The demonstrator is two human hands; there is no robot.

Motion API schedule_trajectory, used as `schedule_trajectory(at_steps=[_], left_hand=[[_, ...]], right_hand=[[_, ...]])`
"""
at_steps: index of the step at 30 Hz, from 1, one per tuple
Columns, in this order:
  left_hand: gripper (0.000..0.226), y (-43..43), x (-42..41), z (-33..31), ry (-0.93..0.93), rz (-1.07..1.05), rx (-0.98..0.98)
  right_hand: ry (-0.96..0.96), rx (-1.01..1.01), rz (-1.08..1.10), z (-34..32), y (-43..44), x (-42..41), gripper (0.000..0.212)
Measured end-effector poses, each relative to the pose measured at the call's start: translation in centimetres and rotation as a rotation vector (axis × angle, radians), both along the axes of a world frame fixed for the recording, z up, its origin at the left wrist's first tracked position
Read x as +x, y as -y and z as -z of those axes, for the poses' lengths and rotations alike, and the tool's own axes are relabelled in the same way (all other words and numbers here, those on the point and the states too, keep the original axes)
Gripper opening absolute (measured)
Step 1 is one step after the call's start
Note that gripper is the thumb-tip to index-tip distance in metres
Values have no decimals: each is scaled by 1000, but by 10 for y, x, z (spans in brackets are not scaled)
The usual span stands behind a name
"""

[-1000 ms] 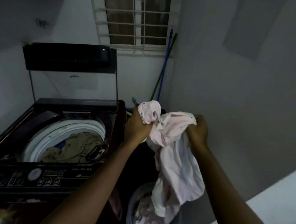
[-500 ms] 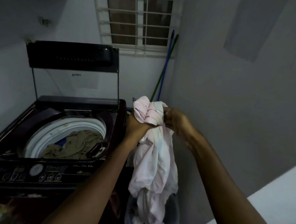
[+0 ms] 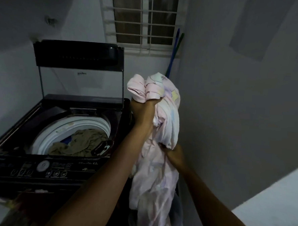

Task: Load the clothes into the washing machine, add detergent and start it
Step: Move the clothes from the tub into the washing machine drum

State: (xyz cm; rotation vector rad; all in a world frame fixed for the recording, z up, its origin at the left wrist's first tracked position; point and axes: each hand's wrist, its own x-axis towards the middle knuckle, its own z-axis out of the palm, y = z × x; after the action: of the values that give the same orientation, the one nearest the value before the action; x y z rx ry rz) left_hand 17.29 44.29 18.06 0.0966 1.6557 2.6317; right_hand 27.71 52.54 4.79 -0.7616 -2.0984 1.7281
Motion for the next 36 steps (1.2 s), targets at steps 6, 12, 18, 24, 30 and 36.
schedule_trajectory(at_steps=[6,12,18,24,30,36], left_hand=[[70,47,-11,31,-353,-84,-711],[74,24,15,58,-257,58,-812],[83,-1,2,71,55,291,-497],[114,5,-6,87,-120,447,-638],[95,10,-3,65,-77,165,-505],[67,4,-8,23,82,4,-205]], right_hand=[[-84,122,399,-26,-55,21,13],[-164,15,406,-71,-64,-7,31],[-117,-110,-199,-91,-40,-21,43],[-113,-459,-275,-96,-39,-15,49],[-177,-505,-255,-94,-42,-10,53],[-316,-50,58,-55,-42,26,63]])
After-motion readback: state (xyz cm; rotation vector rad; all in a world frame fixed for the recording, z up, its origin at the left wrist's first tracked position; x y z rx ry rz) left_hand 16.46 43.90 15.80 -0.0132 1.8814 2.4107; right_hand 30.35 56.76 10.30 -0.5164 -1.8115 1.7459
